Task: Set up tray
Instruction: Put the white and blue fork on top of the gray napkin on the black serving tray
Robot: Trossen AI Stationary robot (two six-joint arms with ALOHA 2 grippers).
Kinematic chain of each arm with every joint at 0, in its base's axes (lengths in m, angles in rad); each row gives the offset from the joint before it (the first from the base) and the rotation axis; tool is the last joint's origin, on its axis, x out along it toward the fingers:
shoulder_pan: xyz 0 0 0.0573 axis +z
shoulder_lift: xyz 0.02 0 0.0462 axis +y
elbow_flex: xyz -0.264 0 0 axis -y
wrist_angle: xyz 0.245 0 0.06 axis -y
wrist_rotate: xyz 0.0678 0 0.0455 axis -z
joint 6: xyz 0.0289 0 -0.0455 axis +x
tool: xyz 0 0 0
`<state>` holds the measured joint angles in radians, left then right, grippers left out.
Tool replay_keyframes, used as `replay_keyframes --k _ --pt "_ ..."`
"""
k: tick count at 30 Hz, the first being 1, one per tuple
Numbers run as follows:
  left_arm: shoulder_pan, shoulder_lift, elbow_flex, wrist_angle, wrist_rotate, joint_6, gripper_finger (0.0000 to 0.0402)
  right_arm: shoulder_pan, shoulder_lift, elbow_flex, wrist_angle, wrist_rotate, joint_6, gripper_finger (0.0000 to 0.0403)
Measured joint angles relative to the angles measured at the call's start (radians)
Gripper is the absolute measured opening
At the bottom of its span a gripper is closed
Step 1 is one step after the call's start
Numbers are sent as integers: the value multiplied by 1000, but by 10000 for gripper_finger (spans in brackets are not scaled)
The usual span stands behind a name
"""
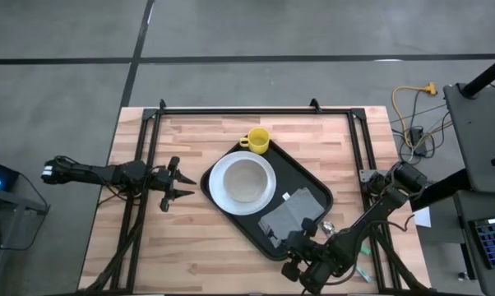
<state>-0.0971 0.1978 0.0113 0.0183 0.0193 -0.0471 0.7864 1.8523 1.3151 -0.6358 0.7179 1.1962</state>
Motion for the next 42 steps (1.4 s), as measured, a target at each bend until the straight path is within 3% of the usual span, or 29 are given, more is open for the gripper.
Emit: replay_keyframes --k 6,32,34,39,42 --pt "0 0 0 0 0 0 136 -14 0 2 30 19 42 13" --pt "0 0 0 0 0 0 136 -180 -7 3 -52 10 939 13" --pt "0 0 0 0 0 0 136 -184 -14 3 -79 -15 1052 13" --pt "0 0 0 0 0 0 136 -208 -37 25 -184 -212 1316 13" --pt "0 0 0 0 0 0 136 -217 -40 55 -249 -267 1402 13"
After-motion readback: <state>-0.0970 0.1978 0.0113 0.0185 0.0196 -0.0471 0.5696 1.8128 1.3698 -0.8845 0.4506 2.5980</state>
